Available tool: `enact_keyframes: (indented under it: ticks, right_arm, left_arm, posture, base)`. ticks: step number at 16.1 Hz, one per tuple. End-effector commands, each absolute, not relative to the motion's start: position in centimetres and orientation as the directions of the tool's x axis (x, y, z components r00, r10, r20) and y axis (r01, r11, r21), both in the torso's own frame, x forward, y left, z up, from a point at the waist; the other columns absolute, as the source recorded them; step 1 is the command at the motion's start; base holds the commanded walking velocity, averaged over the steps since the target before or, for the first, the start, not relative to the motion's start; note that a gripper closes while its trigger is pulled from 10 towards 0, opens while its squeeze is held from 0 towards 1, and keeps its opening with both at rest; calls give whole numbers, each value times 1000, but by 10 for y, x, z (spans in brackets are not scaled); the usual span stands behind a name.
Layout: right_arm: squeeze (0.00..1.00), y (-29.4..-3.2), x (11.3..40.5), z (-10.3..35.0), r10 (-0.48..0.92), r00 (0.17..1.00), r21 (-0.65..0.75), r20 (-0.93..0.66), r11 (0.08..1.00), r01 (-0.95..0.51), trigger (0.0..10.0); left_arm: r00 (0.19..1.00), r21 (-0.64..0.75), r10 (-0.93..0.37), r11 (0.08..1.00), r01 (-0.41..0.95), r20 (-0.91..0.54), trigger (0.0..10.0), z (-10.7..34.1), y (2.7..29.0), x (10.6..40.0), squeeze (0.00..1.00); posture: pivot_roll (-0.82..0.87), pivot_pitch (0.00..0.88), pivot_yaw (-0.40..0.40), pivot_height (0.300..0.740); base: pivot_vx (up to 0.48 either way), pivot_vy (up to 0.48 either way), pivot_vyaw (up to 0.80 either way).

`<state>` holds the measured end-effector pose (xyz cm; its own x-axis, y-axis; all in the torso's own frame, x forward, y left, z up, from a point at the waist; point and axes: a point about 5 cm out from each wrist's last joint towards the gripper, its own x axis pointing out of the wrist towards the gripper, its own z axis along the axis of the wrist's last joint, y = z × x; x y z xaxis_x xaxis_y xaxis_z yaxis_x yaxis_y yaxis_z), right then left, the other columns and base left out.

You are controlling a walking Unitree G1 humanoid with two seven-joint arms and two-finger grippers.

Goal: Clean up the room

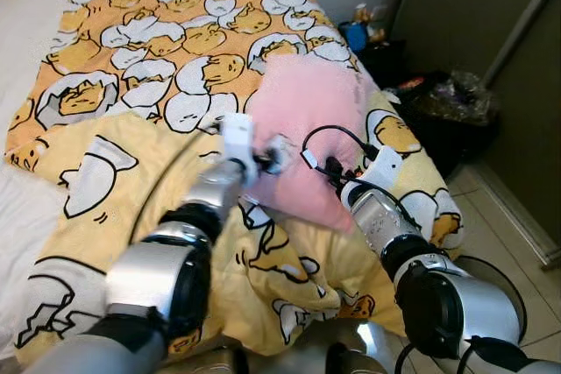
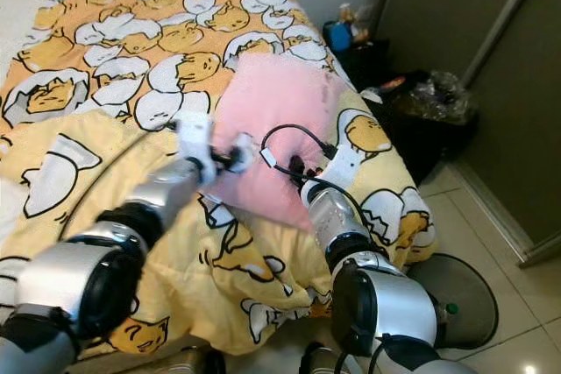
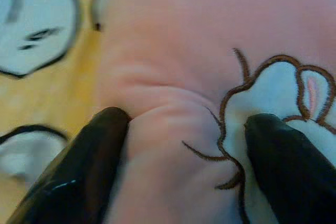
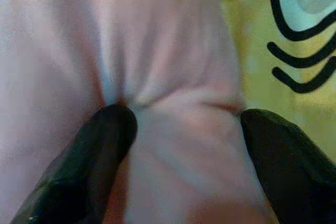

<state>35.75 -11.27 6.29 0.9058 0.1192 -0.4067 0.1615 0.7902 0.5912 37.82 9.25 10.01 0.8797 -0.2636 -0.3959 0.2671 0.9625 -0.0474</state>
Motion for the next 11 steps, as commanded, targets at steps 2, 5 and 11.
enact_keyframes:
  ticks: [2,5,11]
  right_arm:
    - [0,-110,356,60,144,895,603,-422,782,158,0]
    - [0,-112,353,55,148,885,585,-441,795,158,0]
    - [0,-119,339,36,146,842,533,-519,825,185,0]
  left_arm:
    - [837,-48,-296,950,309,-460,0,91,86,372,0]
    - [822,-73,-319,943,324,-472,0,89,83,371,0]
    - [812,-93,-289,955,282,-508,0,76,92,364,0]
  posture:
    - [-59,135,29,740]
    - [-49,126,25,740]
    - [-20,79,17,740]
  base:
    - [0,0,0]
    - [0,0,0]
    - [0,0,0]
